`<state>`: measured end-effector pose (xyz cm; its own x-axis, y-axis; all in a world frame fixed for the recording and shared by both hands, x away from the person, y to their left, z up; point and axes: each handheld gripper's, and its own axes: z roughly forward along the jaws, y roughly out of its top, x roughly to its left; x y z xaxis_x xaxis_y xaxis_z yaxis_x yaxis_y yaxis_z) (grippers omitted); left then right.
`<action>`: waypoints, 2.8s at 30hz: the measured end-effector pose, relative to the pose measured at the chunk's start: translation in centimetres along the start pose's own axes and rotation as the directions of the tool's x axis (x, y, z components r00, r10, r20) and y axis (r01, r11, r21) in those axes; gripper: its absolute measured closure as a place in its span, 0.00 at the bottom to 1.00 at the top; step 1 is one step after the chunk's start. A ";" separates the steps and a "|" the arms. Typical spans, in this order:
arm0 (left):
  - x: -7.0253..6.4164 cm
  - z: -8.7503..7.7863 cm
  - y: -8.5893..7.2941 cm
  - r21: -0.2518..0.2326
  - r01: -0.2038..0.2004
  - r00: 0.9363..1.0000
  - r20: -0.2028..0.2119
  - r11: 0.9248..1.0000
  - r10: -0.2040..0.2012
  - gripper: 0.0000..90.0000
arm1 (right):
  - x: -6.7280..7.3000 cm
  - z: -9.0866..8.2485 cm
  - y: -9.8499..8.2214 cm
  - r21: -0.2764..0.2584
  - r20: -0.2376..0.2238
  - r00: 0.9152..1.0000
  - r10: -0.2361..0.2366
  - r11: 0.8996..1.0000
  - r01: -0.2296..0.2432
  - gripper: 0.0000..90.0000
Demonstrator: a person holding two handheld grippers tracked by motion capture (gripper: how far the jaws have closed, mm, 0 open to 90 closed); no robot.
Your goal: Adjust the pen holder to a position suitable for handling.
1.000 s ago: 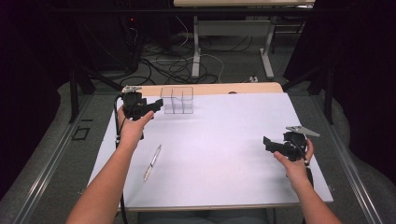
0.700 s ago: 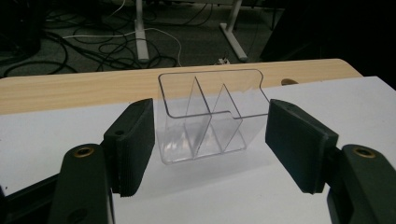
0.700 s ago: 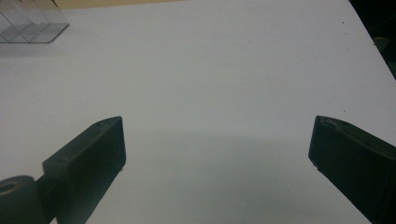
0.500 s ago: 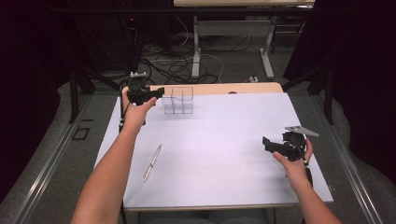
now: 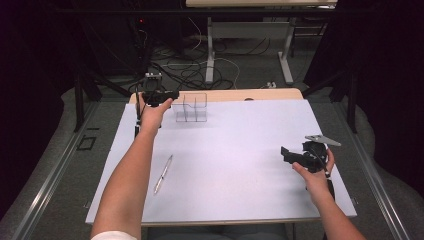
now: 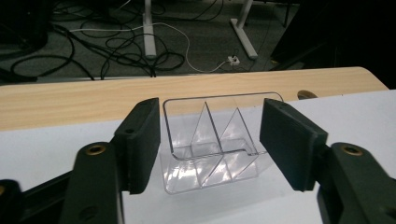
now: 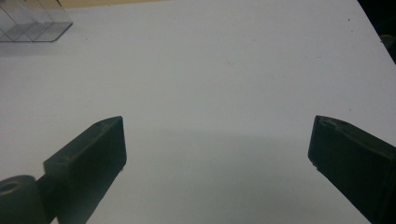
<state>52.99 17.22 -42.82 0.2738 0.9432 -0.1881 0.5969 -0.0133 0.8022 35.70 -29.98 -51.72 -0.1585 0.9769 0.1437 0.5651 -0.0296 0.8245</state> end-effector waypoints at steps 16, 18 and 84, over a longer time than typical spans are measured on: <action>1.5 3.1 -0.9 0.068 0.060 0.998 -0.040 0.996 -0.058 0.57 | 0.3 0.2 -0.1 0.019 -0.024 1.000 -0.005 1.000 0.005 0.05; 1.7 3.4 -1.0 0.073 0.061 0.997 -0.043 0.995 -0.058 0.58 | 0.2 0.4 -0.2 0.027 -0.024 1.000 0.001 1.000 0.000 0.05; 1.0 2.4 -3.7 0.250 0.147 0.987 -0.094 0.957 -0.127 0.99 | 0.3 0.9 -0.5 0.060 -0.072 0.997 0.040 0.998 -0.036 0.07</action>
<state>52.86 17.39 -47.30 0.1239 0.9642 -0.2343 0.8002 0.0426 0.5982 36.11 -29.50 -52.54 -0.1936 0.9572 0.2153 0.6182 -0.0514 0.7844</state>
